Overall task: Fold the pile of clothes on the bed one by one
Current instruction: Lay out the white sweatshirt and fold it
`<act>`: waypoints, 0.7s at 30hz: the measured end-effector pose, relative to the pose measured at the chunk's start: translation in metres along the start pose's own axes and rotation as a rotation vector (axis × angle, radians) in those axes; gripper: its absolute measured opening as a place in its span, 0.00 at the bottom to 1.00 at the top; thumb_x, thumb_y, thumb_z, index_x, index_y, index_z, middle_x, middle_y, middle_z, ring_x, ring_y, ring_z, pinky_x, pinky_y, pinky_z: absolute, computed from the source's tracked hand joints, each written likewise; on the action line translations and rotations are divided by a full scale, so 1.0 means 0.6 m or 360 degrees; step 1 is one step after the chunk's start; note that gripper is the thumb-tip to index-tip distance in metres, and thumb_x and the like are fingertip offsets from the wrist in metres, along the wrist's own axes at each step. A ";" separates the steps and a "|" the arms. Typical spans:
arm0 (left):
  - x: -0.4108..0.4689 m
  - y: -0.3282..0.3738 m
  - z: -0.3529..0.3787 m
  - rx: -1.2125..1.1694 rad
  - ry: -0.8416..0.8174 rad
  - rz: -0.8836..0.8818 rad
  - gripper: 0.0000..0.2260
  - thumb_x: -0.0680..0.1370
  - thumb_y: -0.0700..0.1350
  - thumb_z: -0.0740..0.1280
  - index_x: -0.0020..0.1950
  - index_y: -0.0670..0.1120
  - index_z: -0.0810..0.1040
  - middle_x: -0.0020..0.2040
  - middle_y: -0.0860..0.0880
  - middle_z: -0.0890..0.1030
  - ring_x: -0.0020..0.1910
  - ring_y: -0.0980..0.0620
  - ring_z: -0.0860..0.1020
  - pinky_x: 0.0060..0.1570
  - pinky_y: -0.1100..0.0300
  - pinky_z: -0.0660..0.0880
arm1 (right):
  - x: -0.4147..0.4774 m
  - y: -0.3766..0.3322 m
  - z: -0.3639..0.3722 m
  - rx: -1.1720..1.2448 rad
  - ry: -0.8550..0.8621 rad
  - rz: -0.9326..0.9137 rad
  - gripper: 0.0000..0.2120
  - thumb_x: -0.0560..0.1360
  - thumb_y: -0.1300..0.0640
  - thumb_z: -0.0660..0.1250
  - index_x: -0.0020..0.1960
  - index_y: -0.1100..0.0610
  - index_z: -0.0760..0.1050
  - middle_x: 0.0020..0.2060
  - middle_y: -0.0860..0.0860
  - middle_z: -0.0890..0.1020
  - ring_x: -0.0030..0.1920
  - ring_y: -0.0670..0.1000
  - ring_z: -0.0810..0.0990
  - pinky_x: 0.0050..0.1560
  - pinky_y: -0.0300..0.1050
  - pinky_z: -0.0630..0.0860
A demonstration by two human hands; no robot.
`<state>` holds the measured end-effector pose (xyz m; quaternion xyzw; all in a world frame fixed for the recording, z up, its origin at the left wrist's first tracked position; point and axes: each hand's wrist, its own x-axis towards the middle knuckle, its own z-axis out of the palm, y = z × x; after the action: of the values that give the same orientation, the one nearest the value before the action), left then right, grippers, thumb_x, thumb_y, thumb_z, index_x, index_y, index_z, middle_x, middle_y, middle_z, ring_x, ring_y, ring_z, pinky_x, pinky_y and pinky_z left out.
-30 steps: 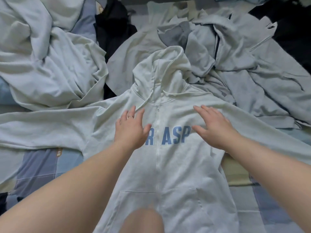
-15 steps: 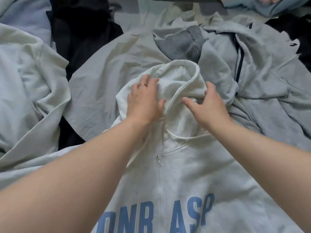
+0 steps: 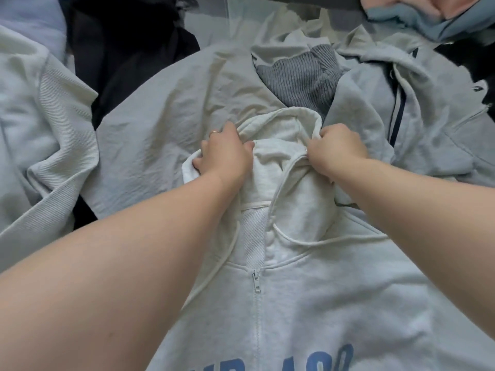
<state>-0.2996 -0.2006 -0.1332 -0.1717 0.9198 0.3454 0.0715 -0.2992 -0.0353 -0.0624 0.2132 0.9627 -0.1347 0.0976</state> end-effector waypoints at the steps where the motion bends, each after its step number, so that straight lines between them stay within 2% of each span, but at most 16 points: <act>1: 0.002 0.002 -0.005 -0.0027 -0.0011 -0.0014 0.16 0.78 0.59 0.67 0.59 0.51 0.72 0.61 0.45 0.76 0.64 0.40 0.71 0.55 0.44 0.67 | -0.002 0.005 -0.004 -0.0002 0.0064 -0.0072 0.08 0.76 0.55 0.60 0.42 0.56 0.76 0.47 0.57 0.82 0.49 0.62 0.80 0.43 0.49 0.73; 2: 0.003 0.002 -0.010 -0.0037 -0.0016 -0.0015 0.17 0.77 0.59 0.69 0.58 0.51 0.71 0.61 0.46 0.77 0.64 0.40 0.72 0.54 0.44 0.68 | -0.004 0.010 -0.009 0.0023 0.0146 -0.0153 0.10 0.75 0.56 0.60 0.36 0.56 0.71 0.42 0.56 0.80 0.46 0.62 0.78 0.40 0.48 0.68; 4: 0.002 -0.001 -0.019 -0.0027 -0.0039 0.0035 0.15 0.77 0.57 0.69 0.57 0.51 0.71 0.59 0.45 0.77 0.62 0.40 0.73 0.54 0.46 0.70 | -0.007 0.018 -0.021 0.0153 0.0306 -0.0301 0.11 0.76 0.58 0.59 0.35 0.56 0.67 0.38 0.54 0.76 0.44 0.59 0.74 0.37 0.47 0.63; 7: -0.002 -0.011 -0.026 0.0038 -0.0038 0.0144 0.10 0.79 0.44 0.64 0.60 0.49 0.72 0.60 0.43 0.77 0.60 0.39 0.73 0.55 0.46 0.73 | -0.007 0.031 -0.042 0.0318 0.0464 -0.0432 0.08 0.78 0.59 0.59 0.46 0.56 0.77 0.46 0.56 0.80 0.50 0.57 0.75 0.45 0.48 0.68; 9: -0.004 -0.012 -0.037 0.0020 0.0032 0.0160 0.10 0.80 0.41 0.62 0.60 0.46 0.74 0.60 0.42 0.76 0.58 0.39 0.75 0.50 0.51 0.70 | -0.006 0.042 -0.050 0.0280 0.0474 -0.0418 0.09 0.78 0.58 0.60 0.52 0.55 0.78 0.50 0.55 0.81 0.54 0.57 0.76 0.49 0.48 0.70; 12: -0.012 -0.009 -0.059 -0.0017 0.0225 0.0201 0.08 0.82 0.45 0.60 0.58 0.44 0.75 0.59 0.42 0.75 0.57 0.39 0.75 0.50 0.50 0.69 | -0.005 0.054 -0.055 0.0261 0.0435 -0.0314 0.05 0.78 0.58 0.62 0.50 0.52 0.77 0.52 0.54 0.81 0.55 0.56 0.77 0.51 0.50 0.73; 14: -0.021 -0.010 -0.075 -0.0132 0.0393 0.0289 0.07 0.81 0.43 0.60 0.57 0.46 0.74 0.59 0.44 0.74 0.56 0.41 0.74 0.51 0.47 0.72 | -0.005 0.053 -0.059 0.0363 0.0498 -0.0313 0.04 0.77 0.60 0.63 0.49 0.53 0.74 0.53 0.54 0.80 0.53 0.57 0.76 0.51 0.52 0.73; 17: -0.033 -0.024 -0.087 -0.0126 0.0539 0.0497 0.11 0.77 0.38 0.60 0.58 0.46 0.73 0.59 0.45 0.74 0.55 0.42 0.73 0.51 0.47 0.71 | -0.018 0.058 -0.053 0.0280 0.0629 -0.0588 0.07 0.75 0.65 0.62 0.49 0.55 0.70 0.52 0.56 0.74 0.48 0.57 0.72 0.46 0.50 0.67; 19: -0.037 -0.045 -0.088 0.0118 0.0451 0.0522 0.10 0.77 0.39 0.61 0.57 0.48 0.74 0.58 0.45 0.73 0.56 0.41 0.72 0.52 0.48 0.68 | -0.031 0.069 -0.039 0.0064 0.0548 -0.0752 0.09 0.73 0.70 0.61 0.49 0.58 0.72 0.51 0.56 0.71 0.51 0.60 0.71 0.46 0.51 0.65; 21: -0.041 -0.066 -0.085 0.0293 0.0277 0.0437 0.07 0.77 0.41 0.61 0.53 0.49 0.74 0.58 0.46 0.73 0.57 0.40 0.70 0.53 0.49 0.65 | -0.041 0.084 -0.023 -0.0125 0.0280 -0.0760 0.11 0.73 0.71 0.61 0.46 0.56 0.73 0.51 0.53 0.69 0.58 0.61 0.70 0.52 0.52 0.67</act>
<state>-0.2629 -0.2556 -0.1131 -0.0664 0.9651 0.2500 -0.0409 -0.2571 0.0032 -0.0544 -0.0132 0.9951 -0.0973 -0.0128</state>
